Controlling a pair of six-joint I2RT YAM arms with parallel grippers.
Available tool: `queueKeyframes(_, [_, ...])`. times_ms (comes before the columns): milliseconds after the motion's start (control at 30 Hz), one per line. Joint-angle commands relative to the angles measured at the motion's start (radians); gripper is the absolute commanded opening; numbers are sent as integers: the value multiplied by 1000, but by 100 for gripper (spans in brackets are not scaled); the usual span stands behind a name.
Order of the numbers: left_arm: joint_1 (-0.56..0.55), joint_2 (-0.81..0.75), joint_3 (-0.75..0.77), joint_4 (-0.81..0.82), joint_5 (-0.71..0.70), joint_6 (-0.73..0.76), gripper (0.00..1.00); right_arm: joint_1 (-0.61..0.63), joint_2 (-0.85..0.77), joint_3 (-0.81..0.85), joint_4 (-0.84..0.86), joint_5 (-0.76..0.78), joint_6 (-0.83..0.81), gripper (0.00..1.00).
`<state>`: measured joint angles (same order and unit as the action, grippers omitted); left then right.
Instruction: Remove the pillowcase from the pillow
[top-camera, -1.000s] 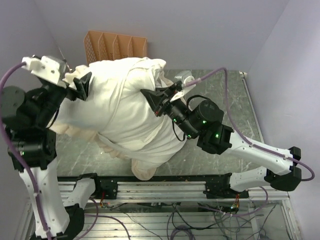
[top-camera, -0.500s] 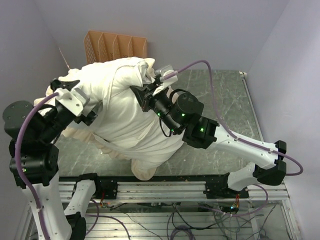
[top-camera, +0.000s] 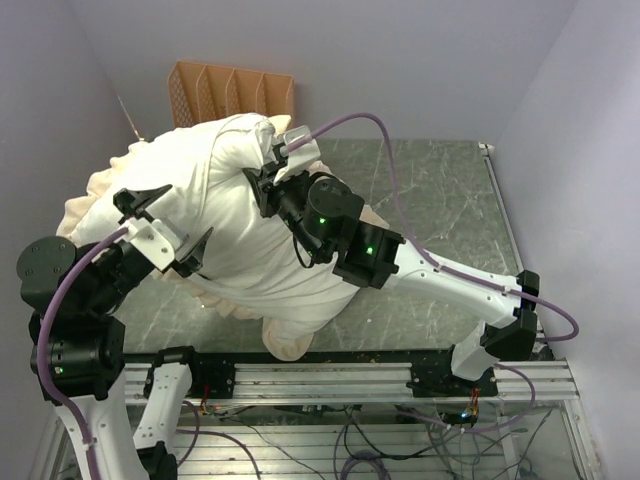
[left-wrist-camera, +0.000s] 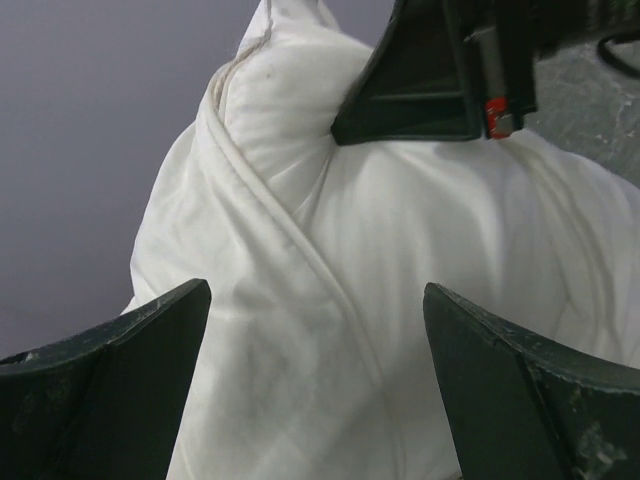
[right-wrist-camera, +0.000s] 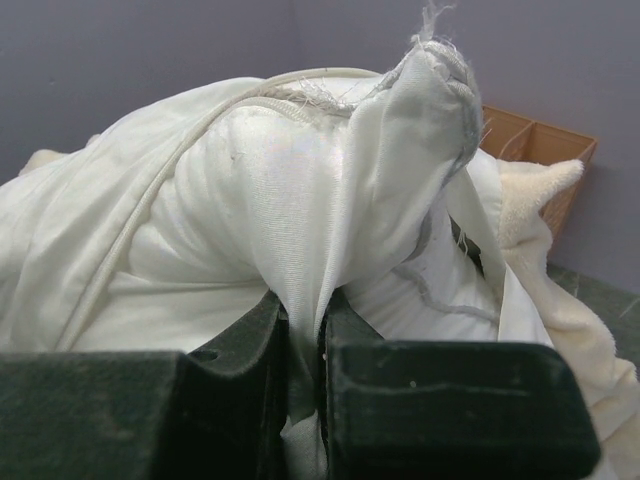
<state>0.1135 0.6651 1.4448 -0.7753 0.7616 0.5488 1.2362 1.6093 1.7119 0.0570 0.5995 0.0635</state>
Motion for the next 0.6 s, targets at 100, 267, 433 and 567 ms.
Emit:
queueKeyframes(100, [10, -18, -18, 6, 65, -16, 92, -2, -3, -11, -74, 57, 4, 0])
queueKeyframes(267, [11, 22, -53, -46, -90, 79, 76, -2, -37, -28, -74, 42, 16, 0])
queueKeyframes(433, [11, 49, -103, 8, -231, 71, 60, 1, -61, -36, -83, 20, 28, 0])
queueKeyframes(567, [12, 51, -127, 101, -316, 19, 44, 3, -79, -64, -78, -3, 30, 0])
